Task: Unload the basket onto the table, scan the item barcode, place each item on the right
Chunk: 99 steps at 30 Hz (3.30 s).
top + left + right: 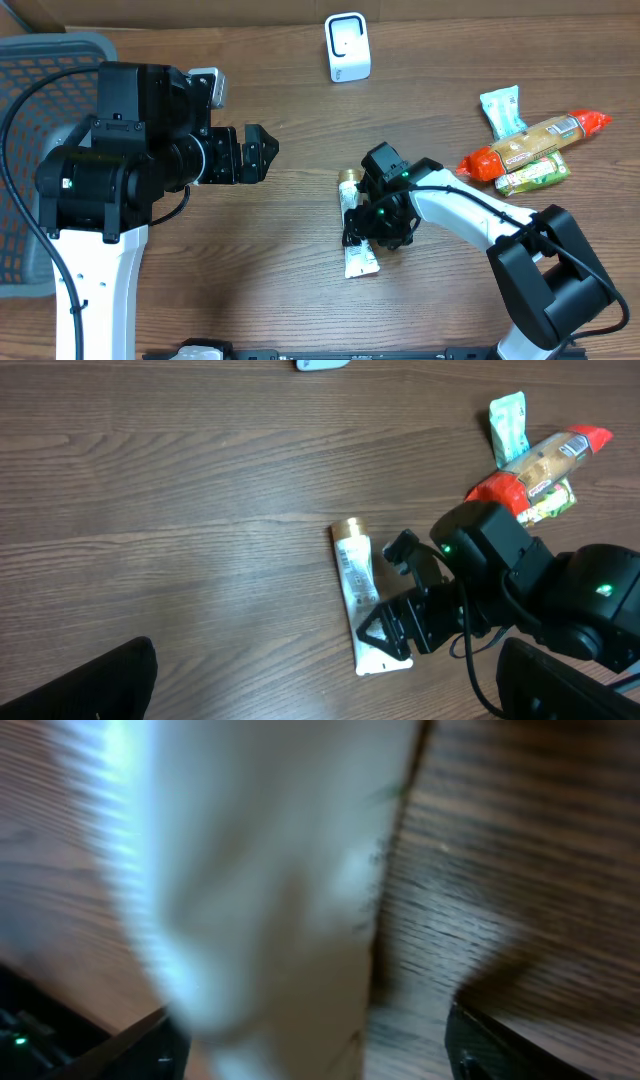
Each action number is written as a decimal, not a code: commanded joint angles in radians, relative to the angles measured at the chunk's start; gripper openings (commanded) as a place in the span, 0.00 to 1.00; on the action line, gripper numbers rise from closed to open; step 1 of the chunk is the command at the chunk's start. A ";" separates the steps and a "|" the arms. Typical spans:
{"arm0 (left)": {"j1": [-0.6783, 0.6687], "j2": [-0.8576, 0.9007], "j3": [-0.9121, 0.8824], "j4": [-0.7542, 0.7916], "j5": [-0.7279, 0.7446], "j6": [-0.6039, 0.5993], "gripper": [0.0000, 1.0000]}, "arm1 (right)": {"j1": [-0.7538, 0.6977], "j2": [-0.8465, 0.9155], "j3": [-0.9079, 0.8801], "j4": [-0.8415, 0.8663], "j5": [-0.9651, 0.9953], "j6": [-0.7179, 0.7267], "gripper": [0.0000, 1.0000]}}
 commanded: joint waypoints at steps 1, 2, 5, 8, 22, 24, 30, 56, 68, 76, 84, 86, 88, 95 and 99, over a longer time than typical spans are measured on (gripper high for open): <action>-0.008 0.002 0.003 0.001 0.008 0.022 1.00 | 0.000 -0.010 -0.045 0.039 -0.012 0.051 0.76; -0.008 0.002 0.003 0.001 0.008 0.022 1.00 | 0.000 -0.010 -0.049 0.047 -0.011 0.057 0.74; -0.008 0.002 0.003 0.001 0.008 0.022 1.00 | 0.000 -0.010 -0.050 0.072 -0.017 0.066 0.47; -0.008 0.002 0.003 0.001 0.008 0.022 0.99 | 0.000 -0.010 -0.050 0.095 -0.038 0.070 0.20; -0.008 0.002 0.003 0.000 0.008 0.022 0.99 | -0.228 -0.169 0.007 0.142 -0.476 -0.198 0.04; -0.008 0.002 0.003 0.001 0.008 0.022 1.00 | -0.270 -0.219 0.010 0.140 -0.542 -0.224 0.04; -0.008 0.002 0.003 0.001 0.008 0.022 1.00 | -0.335 -0.360 0.030 0.111 -0.580 -0.229 0.04; -0.008 0.002 0.003 0.001 0.008 0.022 1.00 | -0.223 -0.123 0.764 -0.412 0.219 -0.182 0.03; -0.008 0.002 0.003 0.001 0.008 0.022 1.00 | -0.134 0.341 1.045 -0.154 0.950 -0.400 0.04; -0.008 0.002 0.003 0.001 0.008 0.022 1.00 | -0.128 0.539 1.045 0.191 1.244 -0.798 0.04; -0.008 0.002 0.003 0.001 0.008 0.022 0.99 | -0.119 0.628 1.045 0.434 1.302 -1.040 0.04; -0.008 0.002 0.003 0.000 0.008 0.022 1.00 | -0.115 0.628 1.045 0.456 1.303 -1.040 0.04; -0.008 0.002 0.003 0.001 0.008 0.022 1.00 | -0.110 0.628 1.045 0.456 1.302 -1.040 0.04; -0.008 0.002 0.003 0.000 0.008 0.022 0.99 | -0.094 0.628 1.045 0.456 1.299 -1.039 0.04; -0.008 0.002 0.003 0.001 0.008 0.022 1.00 | -0.091 0.628 1.045 0.429 1.265 -1.038 0.04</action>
